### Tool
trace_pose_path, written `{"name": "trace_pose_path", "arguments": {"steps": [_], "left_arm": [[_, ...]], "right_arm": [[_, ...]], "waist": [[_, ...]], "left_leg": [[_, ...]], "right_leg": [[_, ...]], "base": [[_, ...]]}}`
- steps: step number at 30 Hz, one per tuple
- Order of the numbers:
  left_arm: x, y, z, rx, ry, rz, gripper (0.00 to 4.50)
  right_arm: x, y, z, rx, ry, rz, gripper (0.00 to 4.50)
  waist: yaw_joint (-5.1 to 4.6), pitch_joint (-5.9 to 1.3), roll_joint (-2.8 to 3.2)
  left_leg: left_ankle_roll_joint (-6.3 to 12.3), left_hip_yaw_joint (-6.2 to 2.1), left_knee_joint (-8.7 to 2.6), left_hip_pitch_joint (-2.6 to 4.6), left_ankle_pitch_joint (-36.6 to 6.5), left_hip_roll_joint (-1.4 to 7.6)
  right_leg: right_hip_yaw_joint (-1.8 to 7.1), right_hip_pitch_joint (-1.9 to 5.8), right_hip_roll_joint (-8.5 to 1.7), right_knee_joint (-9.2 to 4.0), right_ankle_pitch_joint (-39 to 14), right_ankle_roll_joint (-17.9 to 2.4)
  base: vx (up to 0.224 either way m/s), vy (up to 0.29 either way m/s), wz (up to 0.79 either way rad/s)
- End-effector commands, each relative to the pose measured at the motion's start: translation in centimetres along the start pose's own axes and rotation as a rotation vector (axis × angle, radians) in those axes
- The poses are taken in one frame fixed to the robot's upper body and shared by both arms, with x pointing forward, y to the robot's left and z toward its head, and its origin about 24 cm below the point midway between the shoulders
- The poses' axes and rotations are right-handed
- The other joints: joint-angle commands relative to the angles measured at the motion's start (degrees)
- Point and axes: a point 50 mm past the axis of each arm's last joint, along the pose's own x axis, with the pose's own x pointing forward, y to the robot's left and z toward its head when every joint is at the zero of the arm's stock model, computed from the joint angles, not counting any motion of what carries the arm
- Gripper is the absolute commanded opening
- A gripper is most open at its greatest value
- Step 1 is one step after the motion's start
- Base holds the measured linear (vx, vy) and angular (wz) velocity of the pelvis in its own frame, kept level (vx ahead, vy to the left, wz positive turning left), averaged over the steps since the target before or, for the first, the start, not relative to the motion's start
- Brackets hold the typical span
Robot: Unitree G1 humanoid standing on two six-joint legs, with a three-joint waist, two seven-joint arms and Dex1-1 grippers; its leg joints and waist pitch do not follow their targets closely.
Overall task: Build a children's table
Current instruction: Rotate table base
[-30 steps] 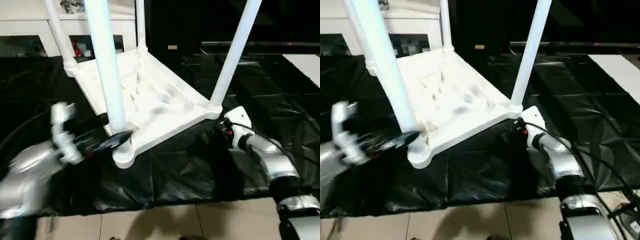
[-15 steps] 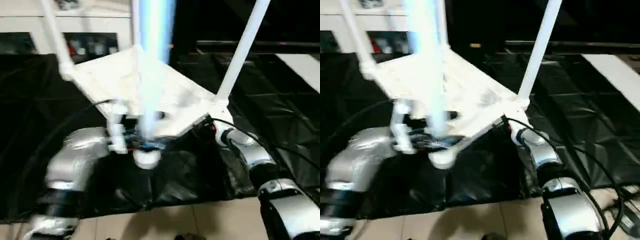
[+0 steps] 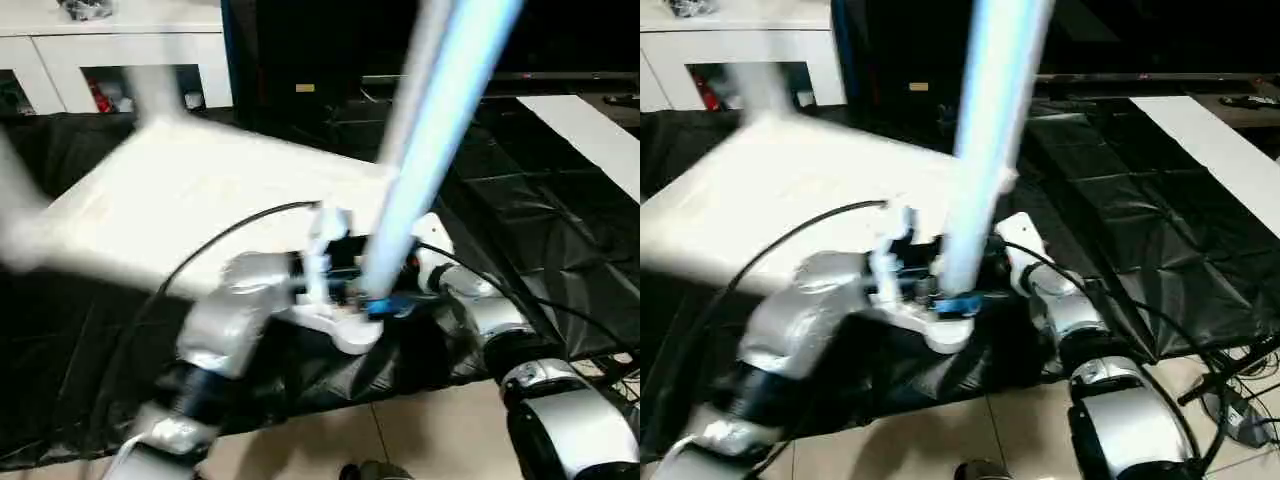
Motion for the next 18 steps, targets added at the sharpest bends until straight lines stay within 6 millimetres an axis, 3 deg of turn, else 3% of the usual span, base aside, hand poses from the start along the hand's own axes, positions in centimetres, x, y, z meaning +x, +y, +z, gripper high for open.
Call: {"name": "trace_pose_path", "arguments": {"steps": [1,4,6,9,10,13,18], "left_arm": [[2.0,-0.2,0.3,0.046,0.004,-0.017,4.47],[1.8,1.3,0.0,0.095,0.022,0.106,4.47],[0.1,3.3,-0.4,0.159,0.061,0.258,4.47],[-2.3,4.6,-1.0,0.196,0.121,0.346,4.47],[-4.3,5.2,-1.4,0.190,0.169,0.397,4.47],[-6.6,5.6,-1.6,0.191,0.210,0.442,4.47],[-9.0,5.3,-2.0,0.130,0.281,0.408,4.47]], "right_arm": [[1.3,2.8,2.7,-0.034,-0.097,0.133,4.50],[1.4,2.3,2.7,-0.051,-0.084,0.075,4.50],[1.1,1.0,2.6,-0.043,-0.075,-0.009,4.50],[0.6,-0.5,2.3,-0.043,-0.072,-0.075,4.50],[0.0,-1.6,2.0,-0.025,-0.075,-0.108,4.50],[-0.7,-2.8,1.5,-0.007,-0.077,-0.136,4.50],[-1.5,-3.6,0.6,-0.015,-0.066,-0.144,4.50]], "waist": [[0.83,-4.33,0.84],[0.87,-4.42,0.79],[1.13,-4.43,0.78],[1.53,-4.47,0.76],[1.77,-4.50,0.91],[2.40,-4.49,1.10],[3.21,-4.46,1.21]], "left_leg": [[3.74,0.71,-3.12,-0.32,-13.95,-0.42],[3.86,0.66,-3.08,-0.25,-13.90,-0.51],[3.95,0.59,-3.02,-0.22,-13.57,-0.68],[3.79,0.58,-3.07,-0.24,-12.88,-0.60],[3.71,0.58,-3.09,-0.17,-12.44,-0.53],[3.37,0.82,-3.05,0.21,-12.14,-0.52],[2.94,0.91,-3.25,0.44,-12.51,-0.35]], "right_leg": [[1.63,4.22,-1.95,-3.99,-12.65,-14.07],[1.60,4.23,-1.88,-3.99,-12.97,-13.85],[1.54,4.24,-1.87,-4.12,-13.63,-13.19],[1.64,4.29,-2.12,-3.91,-13.85,-12.78],[1.67,4.29,-2.07,-3.67,-12.95,-12.88],[1.79,4.12,-1.96,-3.52,-11.76,-13.31],[1.90,3.94,-2.02,-3.14,-9.65,-14.64]], "base": [[0.000,0.000,0.00],[0.000,0.000,0.00],[0.000,0.000,0.00],[0.000,0.000,0.00],[0.000,0.000,0.00],[0.000,0.000,0.00],[0.000,0.000,0.00]]}}
